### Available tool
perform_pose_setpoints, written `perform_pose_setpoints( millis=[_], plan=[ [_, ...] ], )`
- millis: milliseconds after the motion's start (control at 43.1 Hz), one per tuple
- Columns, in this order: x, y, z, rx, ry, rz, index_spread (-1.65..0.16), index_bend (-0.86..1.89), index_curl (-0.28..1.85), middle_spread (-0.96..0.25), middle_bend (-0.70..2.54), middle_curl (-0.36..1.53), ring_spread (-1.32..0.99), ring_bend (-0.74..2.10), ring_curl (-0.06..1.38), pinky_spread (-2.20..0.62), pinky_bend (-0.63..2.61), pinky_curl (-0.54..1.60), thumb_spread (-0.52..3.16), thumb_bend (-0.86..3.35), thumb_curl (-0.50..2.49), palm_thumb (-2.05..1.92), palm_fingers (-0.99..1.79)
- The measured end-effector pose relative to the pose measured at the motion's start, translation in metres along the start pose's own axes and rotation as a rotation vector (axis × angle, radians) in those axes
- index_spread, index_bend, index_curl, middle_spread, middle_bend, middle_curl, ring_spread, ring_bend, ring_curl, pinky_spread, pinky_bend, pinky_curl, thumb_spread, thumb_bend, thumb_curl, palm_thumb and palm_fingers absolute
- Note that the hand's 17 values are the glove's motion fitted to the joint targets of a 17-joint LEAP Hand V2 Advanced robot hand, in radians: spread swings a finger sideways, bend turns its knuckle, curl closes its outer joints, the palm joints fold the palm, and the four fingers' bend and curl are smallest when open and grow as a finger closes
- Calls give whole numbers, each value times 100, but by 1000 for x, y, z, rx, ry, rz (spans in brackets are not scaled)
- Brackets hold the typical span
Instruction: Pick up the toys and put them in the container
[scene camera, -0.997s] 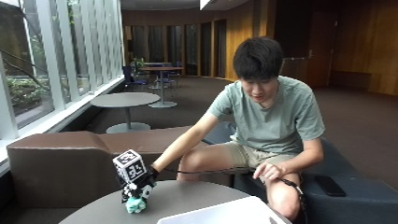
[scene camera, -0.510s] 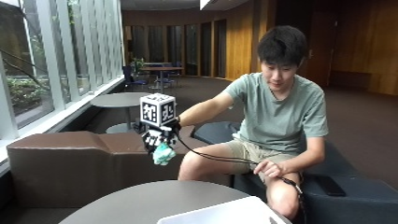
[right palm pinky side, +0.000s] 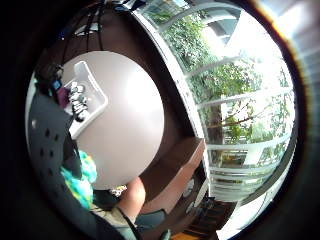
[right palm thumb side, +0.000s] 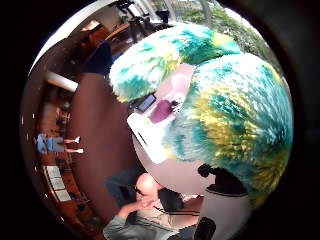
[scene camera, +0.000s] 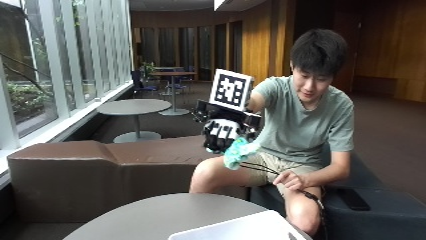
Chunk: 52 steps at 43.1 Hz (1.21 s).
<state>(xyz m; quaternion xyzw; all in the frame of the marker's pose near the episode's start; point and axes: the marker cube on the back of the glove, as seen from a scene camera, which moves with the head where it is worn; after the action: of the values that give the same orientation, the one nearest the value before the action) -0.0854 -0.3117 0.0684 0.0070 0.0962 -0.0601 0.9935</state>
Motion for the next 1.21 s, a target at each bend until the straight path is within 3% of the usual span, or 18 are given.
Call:
perform_pose_setpoints(
  millis=[93,348,580,742,788,835,858,881,927,1020,1206],
  plan=[
    [-33,-26,8,72,-46,-145,-25,113,92,-23,119,90,-40,123,75,-36,103,54,70,9,102,58,104],
    [-101,-61,31,18,-110,-86,-25,110,97,-22,119,92,-39,125,76,-36,104,56,63,8,111,57,102],
    [-125,-74,55,-41,-134,-142,-25,107,101,-22,117,93,-39,125,76,-36,105,57,60,7,118,57,96],
    [-123,-71,67,-205,-123,-125,-26,98,103,-24,110,92,-39,125,76,-36,110,57,60,6,120,58,85],
    [-121,-68,69,-324,-120,-112,-27,87,102,-26,102,90,-39,124,75,-36,117,59,63,4,119,56,73],
    [-120,-64,70,-452,-113,-104,-26,67,100,-28,89,87,-38,127,76,-36,119,58,70,2,115,53,40],
    [-119,-62,70,-498,-108,-101,-26,69,102,-28,92,88,-37,129,77,-36,122,61,70,2,115,55,49],
    [-118,-60,68,-525,-102,-99,-25,41,92,-27,82,84,-37,120,74,-31,117,58,83,-4,110,41,-6],
    [-117,-56,64,-528,-96,-99,-22,25,88,-22,66,79,-31,107,74,-24,126,64,90,-6,104,33,-42],
    [-115,-50,52,-468,-130,-113,-22,8,69,-15,45,69,-23,81,62,-14,124,55,103,-4,94,25,-42],
    [-118,-42,26,-379,-244,-176,-23,10,54,-11,24,58,-14,54,49,-6,98,45,122,-5,75,5,-34]
  ],
)
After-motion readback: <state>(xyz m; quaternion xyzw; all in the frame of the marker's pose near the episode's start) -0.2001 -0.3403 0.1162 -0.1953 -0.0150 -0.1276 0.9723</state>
